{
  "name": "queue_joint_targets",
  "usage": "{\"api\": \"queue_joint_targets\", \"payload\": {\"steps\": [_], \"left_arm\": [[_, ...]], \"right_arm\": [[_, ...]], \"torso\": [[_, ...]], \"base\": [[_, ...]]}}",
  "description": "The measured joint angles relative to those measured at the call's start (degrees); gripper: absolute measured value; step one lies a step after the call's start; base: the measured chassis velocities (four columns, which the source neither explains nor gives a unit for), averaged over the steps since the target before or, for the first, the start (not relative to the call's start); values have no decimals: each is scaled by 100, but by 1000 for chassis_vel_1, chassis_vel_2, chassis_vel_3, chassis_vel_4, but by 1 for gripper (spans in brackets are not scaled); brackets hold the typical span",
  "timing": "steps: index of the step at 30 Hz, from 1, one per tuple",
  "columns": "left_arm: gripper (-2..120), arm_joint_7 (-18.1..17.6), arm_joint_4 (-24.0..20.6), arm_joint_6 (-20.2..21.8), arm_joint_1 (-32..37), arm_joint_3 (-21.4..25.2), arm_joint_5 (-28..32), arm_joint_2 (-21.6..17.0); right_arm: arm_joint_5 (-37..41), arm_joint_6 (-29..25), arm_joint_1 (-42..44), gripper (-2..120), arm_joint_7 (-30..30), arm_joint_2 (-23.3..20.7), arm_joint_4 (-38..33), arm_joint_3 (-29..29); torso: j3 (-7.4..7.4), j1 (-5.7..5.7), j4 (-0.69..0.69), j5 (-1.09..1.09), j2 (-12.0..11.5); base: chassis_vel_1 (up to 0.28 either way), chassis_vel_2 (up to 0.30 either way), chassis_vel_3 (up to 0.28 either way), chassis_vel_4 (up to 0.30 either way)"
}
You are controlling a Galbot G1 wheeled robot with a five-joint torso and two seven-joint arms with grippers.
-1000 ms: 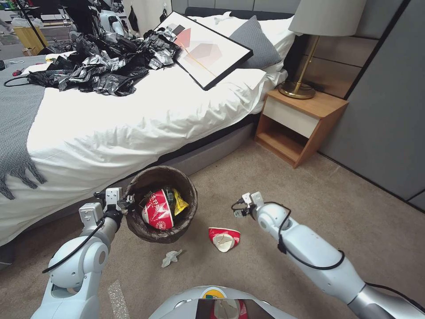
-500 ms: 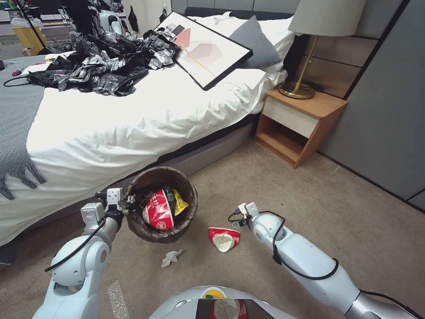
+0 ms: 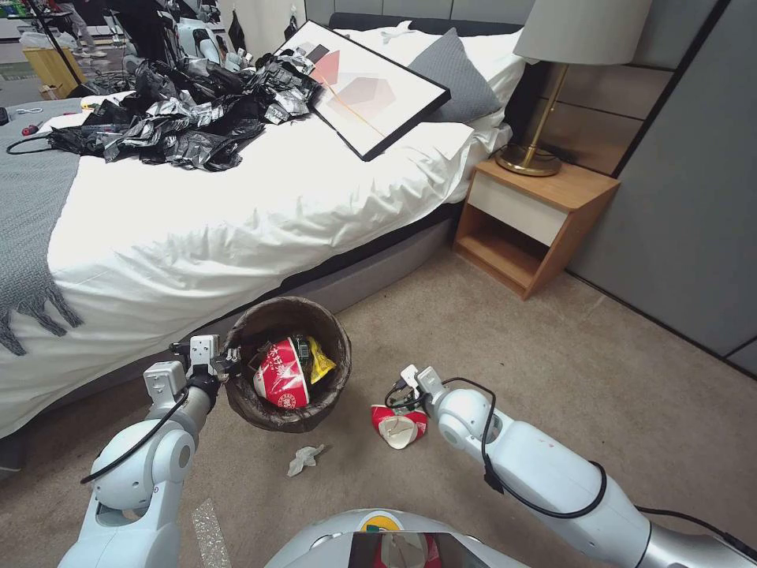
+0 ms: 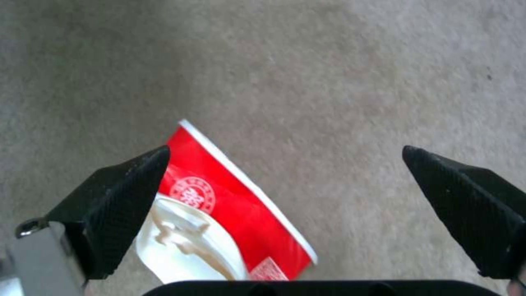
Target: Pick up the trash bin, then pick up the garbage from the floor and place it into the trash bin.
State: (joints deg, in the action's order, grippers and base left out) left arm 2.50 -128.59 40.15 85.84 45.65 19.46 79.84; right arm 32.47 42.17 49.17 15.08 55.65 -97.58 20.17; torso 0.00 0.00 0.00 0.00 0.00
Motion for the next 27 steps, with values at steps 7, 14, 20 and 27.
{"api": "queue_joint_targets", "payload": {"steps": [7, 14, 20, 27], "left_arm": [[0, 13, 10, -21, 25, 42, 5, -4], [0, 16, 31, -24, 7, 40, 14, -15], [0, 20, 45, -30, -4, 34, 16, -13], [0, 27, 50, -35, -12, 43, 22, -29]], "right_arm": [[8, -2, -366, 100, 67, 133, 213, 659], [16, -3, -621, 100, -8, 291, 473, 1032], [18, -4, -548, 100, 4, 393, 542, 1198], [-20, -4, -365, 100, -2, 280, 558, 1205]], "torso": [[0, 0, 0, 0, 0], [0, 0, 0, 0, 0], [0, 0, 0, 0, 0], [0, 0, -1, 0, 0]], "base": [[0, 0, 0, 0], [0, 0, 0, 0], [0, 0, 0, 0], [0, 0, 0, 0]]}}
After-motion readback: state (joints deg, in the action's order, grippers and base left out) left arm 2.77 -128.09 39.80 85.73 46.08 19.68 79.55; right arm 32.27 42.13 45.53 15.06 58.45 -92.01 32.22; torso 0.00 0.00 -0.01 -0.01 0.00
